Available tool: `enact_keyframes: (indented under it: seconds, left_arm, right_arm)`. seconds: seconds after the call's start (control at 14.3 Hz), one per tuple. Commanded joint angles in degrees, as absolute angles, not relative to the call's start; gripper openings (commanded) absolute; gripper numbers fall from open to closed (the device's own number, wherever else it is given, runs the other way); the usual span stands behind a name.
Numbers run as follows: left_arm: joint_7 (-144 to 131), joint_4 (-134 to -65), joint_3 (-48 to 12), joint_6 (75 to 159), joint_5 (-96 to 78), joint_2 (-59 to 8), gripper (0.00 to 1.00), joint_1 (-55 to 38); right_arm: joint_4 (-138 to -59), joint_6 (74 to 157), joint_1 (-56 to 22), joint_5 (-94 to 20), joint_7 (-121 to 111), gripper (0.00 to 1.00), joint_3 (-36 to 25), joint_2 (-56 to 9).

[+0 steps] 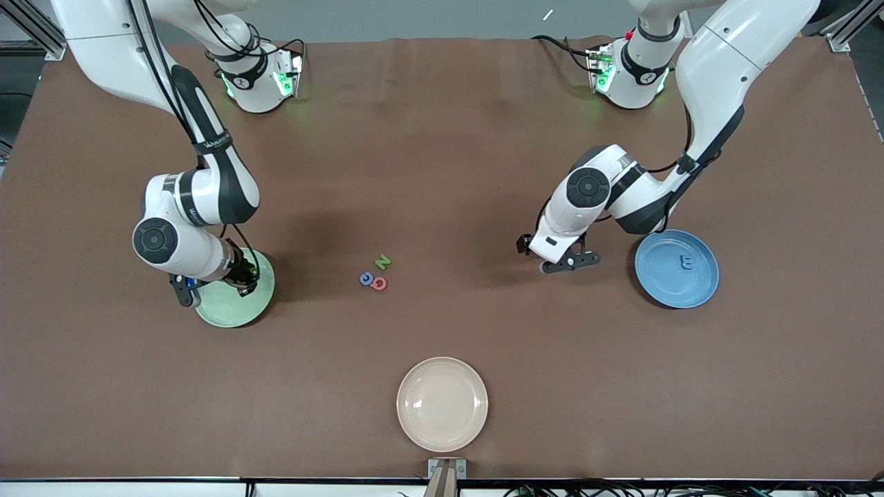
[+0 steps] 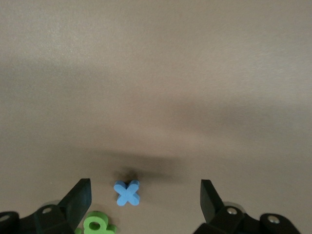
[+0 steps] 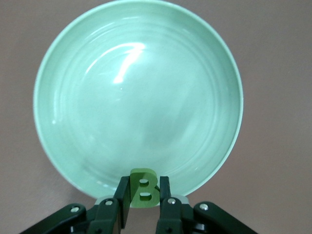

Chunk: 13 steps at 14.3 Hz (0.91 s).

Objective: Sort upper and lower case letters into plates
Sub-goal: 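Lower the 3 onto the blue plate while the right gripper grasps B, then release the B with the right gripper while the left gripper grasps x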

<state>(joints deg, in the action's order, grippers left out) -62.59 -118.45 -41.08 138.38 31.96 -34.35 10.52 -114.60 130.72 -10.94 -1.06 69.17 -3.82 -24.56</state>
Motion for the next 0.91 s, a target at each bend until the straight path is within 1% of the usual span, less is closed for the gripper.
enact_keyframes:
  seconds: [0.0, 0.14, 0.28, 0.56, 0.84]
  left_arm:
    - [-66.3, -119.0, -40.9, 139.1, 36.0, -36.1, 0.95, 10.4]
    - [-66.5, -119.4, -40.9, 139.1, 36.0, -36.3, 0.90, 10.4]
    - [-66.6, -120.2, -40.9, 139.1, 36.0, -36.1, 0.84, 10.5]
    - [-66.5, -121.6, -40.9, 139.1, 36.1, -35.7, 0.74, 10.8]
    - [-66.5, -122.7, -41.0, 139.1, 36.1, -35.2, 0.73, 11.0]
  right_arm:
    - [-119.9, 135.8, -9.6, 0.3, 68.9, 0.00, -2.8, -22.8]
    - [-121.6, 138.4, -9.5, 0.3, 68.9, 0.00, -2.7, -22.8]
    - [-121.9, 138.7, -9.5, 0.3, 68.9, 0.00, -2.8, -22.8]
    - [-122.1, 139.7, -8.4, 0.3, 68.8, 0.01, -2.8, -23.3]
    - [-122.1, 142.0, -8.0, 0.4, 68.8, 0.01, -2.8, -25.0]
